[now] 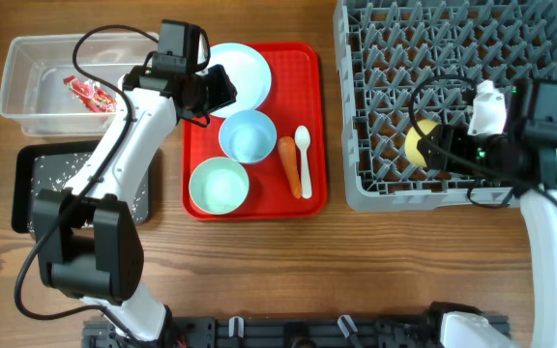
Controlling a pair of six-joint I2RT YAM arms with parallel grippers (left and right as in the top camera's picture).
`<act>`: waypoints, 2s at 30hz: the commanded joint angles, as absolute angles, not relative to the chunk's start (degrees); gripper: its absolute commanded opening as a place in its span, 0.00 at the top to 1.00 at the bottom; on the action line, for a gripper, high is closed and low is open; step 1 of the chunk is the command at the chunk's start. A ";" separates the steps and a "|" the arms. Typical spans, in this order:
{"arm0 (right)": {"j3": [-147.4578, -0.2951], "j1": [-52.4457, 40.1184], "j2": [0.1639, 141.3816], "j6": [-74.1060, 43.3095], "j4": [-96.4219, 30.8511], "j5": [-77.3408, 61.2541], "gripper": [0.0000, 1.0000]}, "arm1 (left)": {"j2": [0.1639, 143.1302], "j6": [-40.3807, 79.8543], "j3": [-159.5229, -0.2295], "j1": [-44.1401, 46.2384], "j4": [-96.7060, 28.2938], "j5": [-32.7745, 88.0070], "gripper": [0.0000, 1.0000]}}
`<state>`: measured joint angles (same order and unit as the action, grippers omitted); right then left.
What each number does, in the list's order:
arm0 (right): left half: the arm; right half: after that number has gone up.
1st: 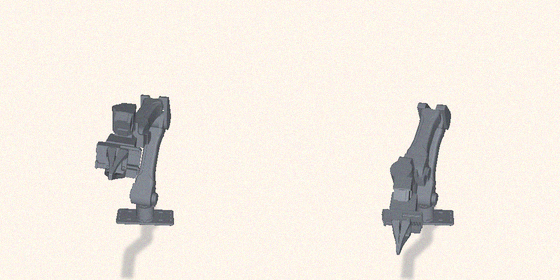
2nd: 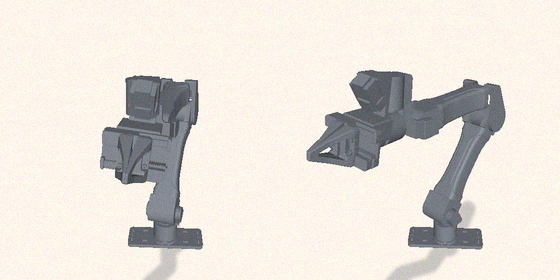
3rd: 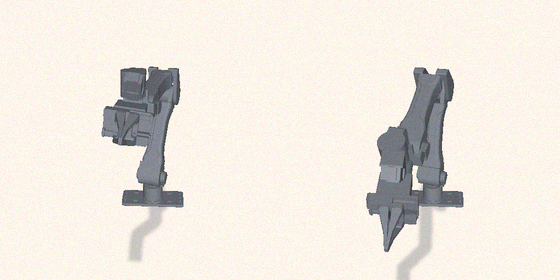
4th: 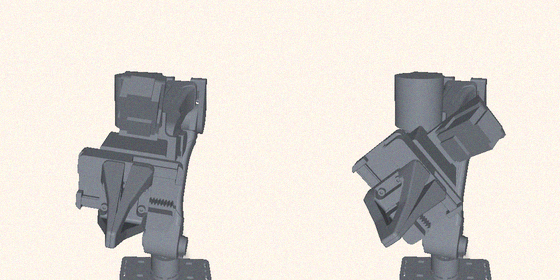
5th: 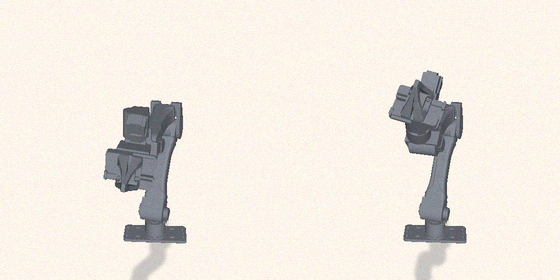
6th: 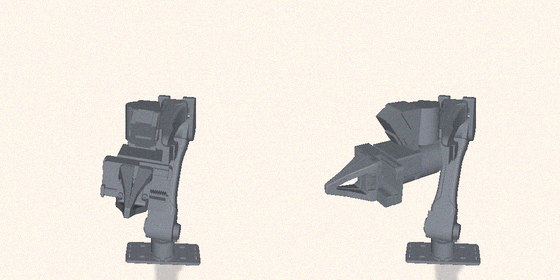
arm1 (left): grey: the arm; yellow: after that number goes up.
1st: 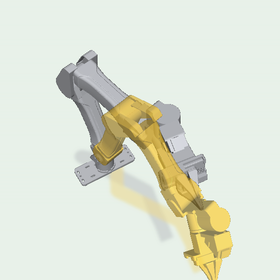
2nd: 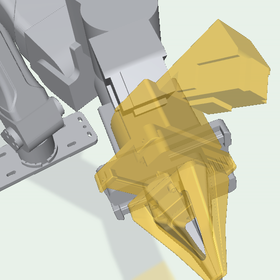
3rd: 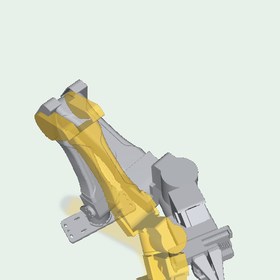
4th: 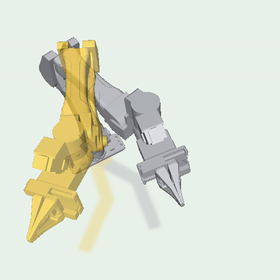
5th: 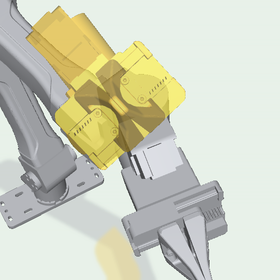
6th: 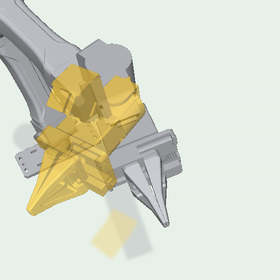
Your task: Sort waste into correct bins and load items into the dishwasher rack
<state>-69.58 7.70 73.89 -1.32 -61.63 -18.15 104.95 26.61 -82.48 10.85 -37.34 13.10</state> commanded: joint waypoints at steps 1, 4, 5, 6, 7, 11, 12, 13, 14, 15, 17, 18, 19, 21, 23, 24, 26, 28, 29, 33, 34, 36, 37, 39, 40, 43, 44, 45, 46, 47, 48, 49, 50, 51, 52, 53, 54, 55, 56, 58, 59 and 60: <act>-70.26 6.66 78.65 -2.79 -62.76 -13.58 0.72 | 104.57 25.69 -82.83 10.59 -37.41 12.10 0.58; -70.26 4.25 81.54 -5.72 -63.72 -8.69 0.72 | 104.57 25.69 -82.83 10.59 -37.63 12.10 0.58; -70.26 3.42 82.26 -6.55 -63.72 -7.46 0.72 | 104.57 25.69 -82.83 10.59 -37.65 12.10 0.57; -70.28 2.42 83.11 -6.94 -63.61 -6.48 0.72 | 104.57 25.69 -82.83 10.59 -37.65 12.08 0.57; -70.28 1.65 83.72 -7.75 -63.51 -5.65 0.72 | 104.57 25.69 -82.83 10.59 -37.65 12.10 0.57; -70.28 -0.69 86.06 -10.92 -63.66 -1.13 0.72 | 104.57 25.69 -82.83 10.59 -37.71 12.10 0.57; -70.26 -0.95 86.61 -11.51 -63.70 -0.25 0.72 | 104.57 25.69 -82.83 10.59 -37.80 12.10 0.57; -70.26 -1.04 86.98 -12.23 -63.68 0.49 0.72 | 104.57 25.69 -82.83 10.59 -37.89 12.10 0.57; -70.24 -1.02 87.50 -12.12 -63.46 0.67 0.72 | 104.57 25.69 -82.83 10.59 -38.04 12.08 0.57; -70.24 -1.02 87.77 -12.14 -63.29 0.67 0.72 | 104.57 25.69 -82.83 10.59 -38.15 12.08 0.57; -70.24 -1.02 88.75 -12.14 -62.61 0.64 0.72 | 104.57 25.69 -82.83 10.59 -38.46 12.08 0.58; -70.22 -1.04 89.14 -12.12 -62.26 0.62 0.72 | 104.57 25.69 -82.83 10.59 -38.48 12.08 0.58; -70.22 -1.10 89.56 -12.12 -61.91 0.60 0.72 | 104.57 25.69 -82.83 10.59 -38.48 12.10 0.58; -70.22 -1.13 90.45 -12.03 -61.32 0.30 0.72 | 104.57 25.69 -82.83 10.59 -38.46 12.10 0.58; -70.17 -1.13 91.26 -12.03 -60.97 -0.03 0.72 | 104.57 25.69 -82.83 10.59 -38.46 12.08 0.59; -70.17 -1.13 91.66 -12.03 -60.88 -0.03 0.72 | 104.57 25.69 -82.83 10.59 -38.46 12.10 0.60; -70.17 -1.17 92.55 -12.03 -60.82 -0.03 0.72 | 104.57 25.69 -82.83 10.59 -38.46 12.10 0.62; -70.17 -1.17 93.36 -12.05 -60.77 -0.14 0.68 | 104.57 25.69 -82.83 10.59 -38.46 12.10 0.62; -70.17 -1.17 93.60 -12.03 -60.66 -0.34 0.63 | 104.57 25.69 -82.83 10.59 -38.46 12.10 0.62; -70.17 -1.17 93.93 -11.97 -59.44 -1.54 0.39 | 104.57 25.69 -82.83 10.59 -38.46 12.10 0.61; -70.17 -1.17 93.93 -11.99 -59.16 -1.69 0.35 | 104.57 25.69 -82.83 10.59 -38.46 12.10 0.61; -70.17 -1.17 93.91 -11.94 -58.94 -2.85 0.30 | 104.57 25.69 -82.83 10.59 -38.46 12.10 0.61; -70.19 -1.17 93.91 -11.92 -58.83 -3.57 0.27 | 104.57 25.69 -82.83 10.59 -38.46 12.10 0.61; -70.19 -1.17 93.91 -11.73 -58.50 -4.91 0.24 | 104.57 25.69 -82.83 10.59 -38.46 12.10 0.60; -70.26 -1.17 93.91 -11.57 -58.35 -5.50 0.23 | 104.57 25.71 -82.83 10.59 -38.46 12.12 0.61; -70.70 -1.17 93.91 -10.48 -58.11 -7.62 0.20 | 104.57 25.71 -82.83 10.59 -38.48 12.12 0.61; -70.94 -1.17 93.89 -10.50 -58.17 -7.60 0.20 | 104.57 25.71 -82.83 10.59 -38.52 12.12 0.61; -71.37 -1.17 93.86 -10.50 -58.28 -7.60 0.19 | 104.57 25.71 -82.83 10.59 -38.63 12.12 0.60; -71.83 -1.17 93.86 -10.52 -58.43 -7.66 0.18 | 104.57 25.71 -82.83 10.59 -38.68 12.12 0.60; -72.42 -1.17 93.86 -10.52 -58.70 -7.79 0.18 | 104.57 25.71 -82.83 10.59 -38.70 12.12 0.61; -73.38 -1.17 93.86 -10.52 -59.22 -7.79 0.17 | 104.57 25.71 -82.83 10.59 -38.70 12.12 0.61; -74.37 -1.17 93.86 -10.48 -59.72 -7.79 0.16 | 104.57 25.71 -82.83 10.59 -38.68 12.12 0.60; -75.53 -1.17 93.86 -10.50 -60.36 -7.79 0.16 | 104.57 25.71 -82.83 10.59 -38.68 12.12 0.60; -76.47 -1.17 93.86 -10.48 -60.86 -7.77 0.15 | 104.57 25.71 -82.83 10.59 -38.65 12.12 0.60; -77.76 -1.17 93.82 -10.44 -61.47 -7.77 0.14 | 104.57 25.71 -82.83 10.59 -38.65 12.12 0.59; -79.00 -1.17 93.69 -10.44 -62.04 -7.77 0.14 | 104.57 25.71 -82.83 10.59 -38.65 12.12 0.59; -79.88 -1.17 93.49 -10.41 -62.35 -7.79 0.14 | 104.57 25.71 -82.83 10.59 -38.65 12.12 0.59; -81.38 -1.17 93.10 -10.22 -62.85 -7.81 0.13 | 104.57 25.71 -82.83 10.59 -38.65 12.12 0.58; -82.26 -1.17 92.88 -10.02 -63.16 -7.86 0.13 | 104.57 25.71 -82.83 10.59 -38.65 12.12 0.57; -85.03 -1.17 92.01 -7.55 -63.94 -11.25 0.12 | 104.57 25.71 -82.83 10.59 -38.65 12.12 0.57; -86.04 -1.17 91.59 -6.50 -63.94 -13.56 0.12 | 104.57 25.67 -82.85 10.59 -38.63 12.12 0.57; -86.78 -1.17 91.15 -5.50 -63.83 -16.01 0.12 | 104.55 25.17 -82.85 10.59 -38.59 12.12 0.57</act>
<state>-83.35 -0.99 93.10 -9.28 -63.72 -9.06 104.95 26.61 -82.48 10.85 -38.63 13.08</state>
